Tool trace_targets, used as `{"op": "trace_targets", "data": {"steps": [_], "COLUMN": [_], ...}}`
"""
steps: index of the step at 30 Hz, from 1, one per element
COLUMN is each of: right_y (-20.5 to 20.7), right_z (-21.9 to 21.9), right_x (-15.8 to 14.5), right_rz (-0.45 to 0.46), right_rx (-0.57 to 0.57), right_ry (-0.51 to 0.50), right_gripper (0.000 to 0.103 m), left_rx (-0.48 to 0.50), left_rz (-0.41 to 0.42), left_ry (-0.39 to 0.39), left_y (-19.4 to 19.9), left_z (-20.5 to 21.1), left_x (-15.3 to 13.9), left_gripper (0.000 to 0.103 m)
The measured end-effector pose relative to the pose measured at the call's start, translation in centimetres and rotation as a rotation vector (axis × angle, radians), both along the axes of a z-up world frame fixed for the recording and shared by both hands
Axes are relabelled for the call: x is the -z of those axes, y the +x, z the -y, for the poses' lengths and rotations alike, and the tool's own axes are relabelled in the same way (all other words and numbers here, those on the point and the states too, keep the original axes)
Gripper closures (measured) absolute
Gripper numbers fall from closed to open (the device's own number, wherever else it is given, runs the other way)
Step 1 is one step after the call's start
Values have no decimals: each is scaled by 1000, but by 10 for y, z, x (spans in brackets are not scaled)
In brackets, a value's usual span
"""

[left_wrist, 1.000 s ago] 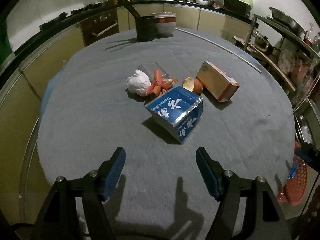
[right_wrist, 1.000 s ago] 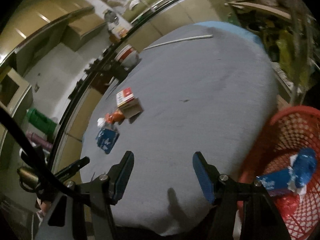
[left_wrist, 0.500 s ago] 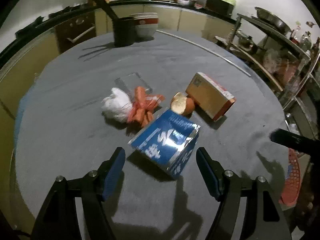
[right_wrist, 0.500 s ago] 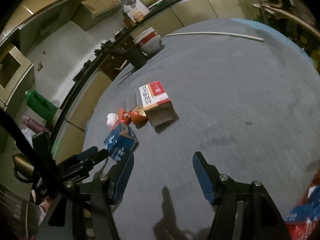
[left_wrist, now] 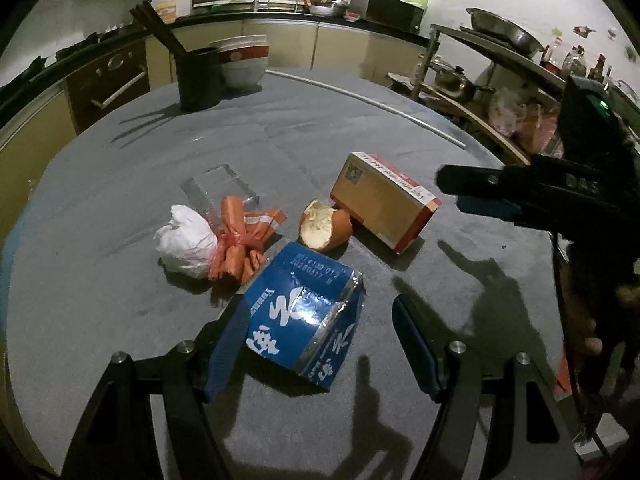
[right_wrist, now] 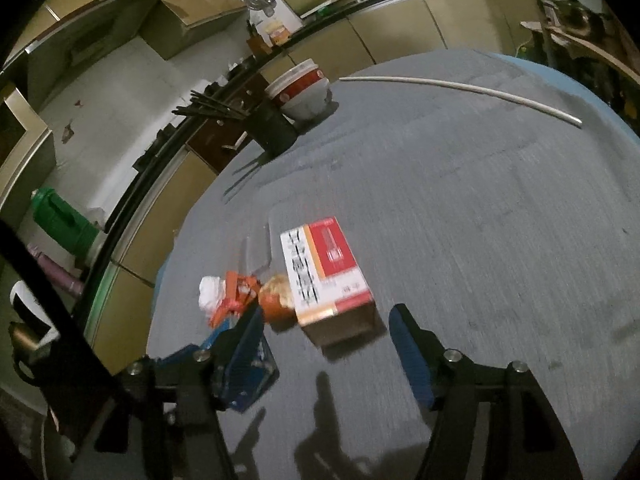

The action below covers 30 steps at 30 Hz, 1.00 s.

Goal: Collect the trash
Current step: 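Grasp the red-and-white medicine box with the right tool while the left tool grasps the blue Yunnan Baiyao box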

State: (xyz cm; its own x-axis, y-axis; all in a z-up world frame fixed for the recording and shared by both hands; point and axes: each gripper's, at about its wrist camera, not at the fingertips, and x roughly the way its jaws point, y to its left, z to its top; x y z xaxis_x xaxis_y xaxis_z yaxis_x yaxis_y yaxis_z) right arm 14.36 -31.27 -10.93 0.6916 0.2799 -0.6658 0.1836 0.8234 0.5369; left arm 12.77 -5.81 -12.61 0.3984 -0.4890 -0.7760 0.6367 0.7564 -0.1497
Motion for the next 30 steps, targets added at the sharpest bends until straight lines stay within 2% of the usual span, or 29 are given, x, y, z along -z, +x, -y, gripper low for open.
{"op": "trace_targets", "data": {"steps": [8, 14, 15, 17, 21, 26, 28, 29, 30], "right_y": [32, 45, 46, 44, 35, 10, 1, -4, -9], "right_z": [-10, -24, -27, -33, -32, -19, -14, -12, -10], "right_x": [9, 21, 22, 24, 21, 13, 12, 11, 10], "right_rz": [-24, -35, -34, -24, -2, 28, 31, 34, 37], "right_rx": [-29, -66, -75, -89, -92, -61, -50, -44, -37], "right_ry": [-61, -130, -146, -184, -196, -197, -193, -191, -189], "right_gripper": [32, 33, 37, 52, 52, 52, 52, 52, 52], "left_rx": [-7, -10, 2, 30, 71, 32, 14, 0, -7], "left_rz": [21, -17, -17, -13, -17, -17, -16, -13, -15], "left_ry": [-34, -47, -35, -14, 17, -4, -8, 0, 1], "left_y": [6, 16, 15, 13, 10, 11, 10, 10, 10], "left_z": [-12, -19, -15, -8, 3, 2, 1, 0, 1], "left_x": [-5, -2, -1, 4, 15, 17, 17, 18, 18], "left_gripper": [29, 29, 29, 29, 29, 29, 32, 39, 39]}}
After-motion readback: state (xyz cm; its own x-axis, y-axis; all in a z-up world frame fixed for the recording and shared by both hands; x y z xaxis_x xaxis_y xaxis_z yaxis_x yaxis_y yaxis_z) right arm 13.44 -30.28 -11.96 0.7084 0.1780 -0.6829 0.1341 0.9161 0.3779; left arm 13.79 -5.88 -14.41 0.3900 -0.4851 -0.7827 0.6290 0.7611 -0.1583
